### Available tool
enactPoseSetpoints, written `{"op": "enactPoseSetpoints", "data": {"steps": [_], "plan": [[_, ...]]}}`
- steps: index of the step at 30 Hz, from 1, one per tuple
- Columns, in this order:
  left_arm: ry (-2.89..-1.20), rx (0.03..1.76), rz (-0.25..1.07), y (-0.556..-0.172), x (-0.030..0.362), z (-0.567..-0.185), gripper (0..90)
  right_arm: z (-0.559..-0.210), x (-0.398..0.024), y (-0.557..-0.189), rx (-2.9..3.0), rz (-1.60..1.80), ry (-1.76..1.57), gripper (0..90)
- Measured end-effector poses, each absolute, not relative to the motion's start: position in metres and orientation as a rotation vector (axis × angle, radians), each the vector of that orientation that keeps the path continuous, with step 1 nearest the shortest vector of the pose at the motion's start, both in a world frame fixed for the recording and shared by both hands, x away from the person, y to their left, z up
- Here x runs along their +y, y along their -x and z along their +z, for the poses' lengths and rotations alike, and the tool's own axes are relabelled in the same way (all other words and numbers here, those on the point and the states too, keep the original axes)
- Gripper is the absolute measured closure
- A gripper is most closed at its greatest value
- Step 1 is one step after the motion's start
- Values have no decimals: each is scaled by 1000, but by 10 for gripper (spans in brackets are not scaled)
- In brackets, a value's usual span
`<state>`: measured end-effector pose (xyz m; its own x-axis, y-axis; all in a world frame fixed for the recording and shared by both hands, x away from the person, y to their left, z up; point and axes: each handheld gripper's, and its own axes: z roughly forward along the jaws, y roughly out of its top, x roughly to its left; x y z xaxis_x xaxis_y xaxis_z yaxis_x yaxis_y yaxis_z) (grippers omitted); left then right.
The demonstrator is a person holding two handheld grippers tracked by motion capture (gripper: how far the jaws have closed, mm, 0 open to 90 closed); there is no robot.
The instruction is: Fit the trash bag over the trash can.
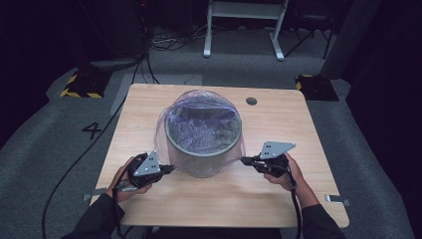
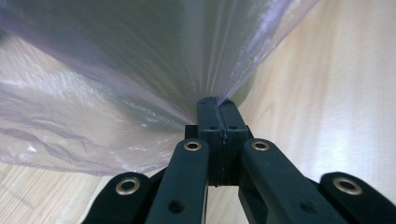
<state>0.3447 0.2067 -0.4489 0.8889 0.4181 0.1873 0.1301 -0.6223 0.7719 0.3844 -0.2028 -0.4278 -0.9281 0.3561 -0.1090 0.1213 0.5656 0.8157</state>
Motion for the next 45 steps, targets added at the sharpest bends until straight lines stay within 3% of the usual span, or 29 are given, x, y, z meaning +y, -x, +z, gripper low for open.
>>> {"op": "enactPoseSetpoints", "data": {"steps": [3, 8, 10, 14, 15, 20, 23, 28, 32, 42, 45], "plan": [[-2236, 424, 454, -351, 207, -453, 889, -432, -202, -387, 2529, 1276, -445, 874], [-2215, 469, 454, -348, 214, -450, 581, -430, -205, -385, 2490, 1321, -464, 762], [-2186, 466, 436, -343, 219, -447, 526, -428, -209, -383, 2474, 1351, -459, 720], [-2094, 498, 424, -332, 235, -438, 374, -425, -217, -379, 2460, 1395, -457, 540], [-2076, 503, 407, -330, 239, -436, 325, -425, -221, -379, 2454, 1412, -458, 450], [-2007, 527, 403, -321, 256, -427, 249, -424, -232, -376, 2431, 1434, -480, 322], [-1920, 568, 378, -320, 270, -424, 256, -423, -236, -374, 2412, 1384, -504, 243], [-1817, 675, 437, -329, 289, -411, 253, -419, -249, -376, 2373, 1376, -566, 240], [-1780, 696, 478, -342, 294, -392, 251, -403, -263, -382, 2295, 1419, -642, 301], [-1778, 707, 492, -386, 276, -373, 236, -356, -267, -414, 2136, 1471, -688, 384], [-1798, 703, 492, -397, 268, -370, 272, -343, -260, -423, 2121, 1461, -679, 405]]}}
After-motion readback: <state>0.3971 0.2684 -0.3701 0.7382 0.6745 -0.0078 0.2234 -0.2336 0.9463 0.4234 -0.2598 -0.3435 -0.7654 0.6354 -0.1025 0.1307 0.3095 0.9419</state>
